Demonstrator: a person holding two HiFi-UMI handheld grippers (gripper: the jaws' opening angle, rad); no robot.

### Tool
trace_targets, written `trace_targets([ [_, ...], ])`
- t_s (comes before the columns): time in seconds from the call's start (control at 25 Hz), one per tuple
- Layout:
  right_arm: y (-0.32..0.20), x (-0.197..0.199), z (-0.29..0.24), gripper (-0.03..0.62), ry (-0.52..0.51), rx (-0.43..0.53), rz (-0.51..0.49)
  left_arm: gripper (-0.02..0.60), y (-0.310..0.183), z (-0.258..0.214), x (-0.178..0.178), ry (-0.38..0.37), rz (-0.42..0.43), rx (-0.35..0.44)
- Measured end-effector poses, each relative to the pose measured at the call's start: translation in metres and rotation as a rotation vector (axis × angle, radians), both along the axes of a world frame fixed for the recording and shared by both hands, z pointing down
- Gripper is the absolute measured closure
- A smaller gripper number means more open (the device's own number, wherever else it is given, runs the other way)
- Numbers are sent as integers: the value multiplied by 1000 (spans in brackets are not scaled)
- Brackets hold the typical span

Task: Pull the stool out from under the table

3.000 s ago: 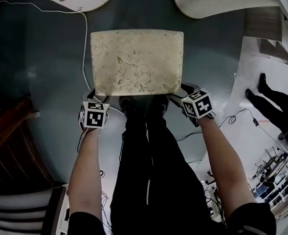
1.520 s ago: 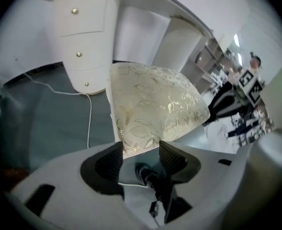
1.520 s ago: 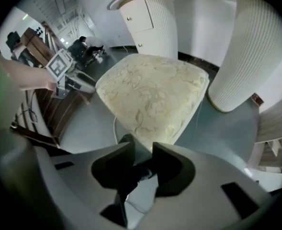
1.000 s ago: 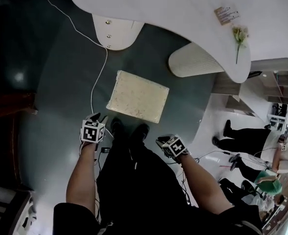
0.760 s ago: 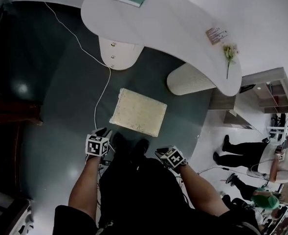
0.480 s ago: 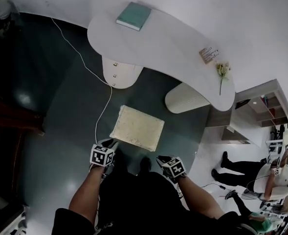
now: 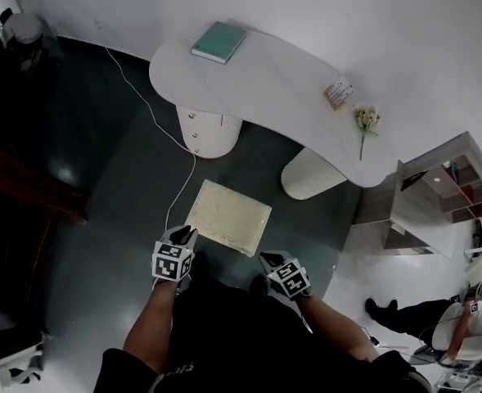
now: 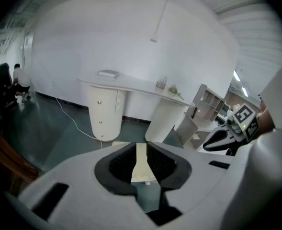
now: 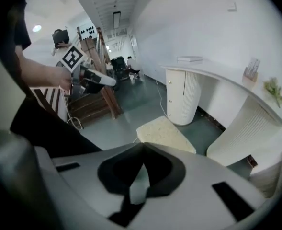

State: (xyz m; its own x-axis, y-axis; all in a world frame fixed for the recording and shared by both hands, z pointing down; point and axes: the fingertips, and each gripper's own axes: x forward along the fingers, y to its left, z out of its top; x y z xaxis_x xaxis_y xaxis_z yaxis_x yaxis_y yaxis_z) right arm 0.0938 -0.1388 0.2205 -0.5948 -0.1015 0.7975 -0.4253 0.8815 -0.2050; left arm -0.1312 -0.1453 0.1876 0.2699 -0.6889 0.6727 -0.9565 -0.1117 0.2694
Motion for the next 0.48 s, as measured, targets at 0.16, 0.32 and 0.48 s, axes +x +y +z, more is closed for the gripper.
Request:
trace_targets([
  [0.16, -20, 44, -53, 588, -161, 76, 37, 514, 10, -39, 47, -78, -52, 58],
  [0.32, -16, 76, -88, 588, -277, 81, 14, 523, 15, -79, 92, -122, -81, 117],
  [0.48, -8, 88, -114, 588, -367, 95, -47, 537, 15, -117, 133, -125, -102, 188],
])
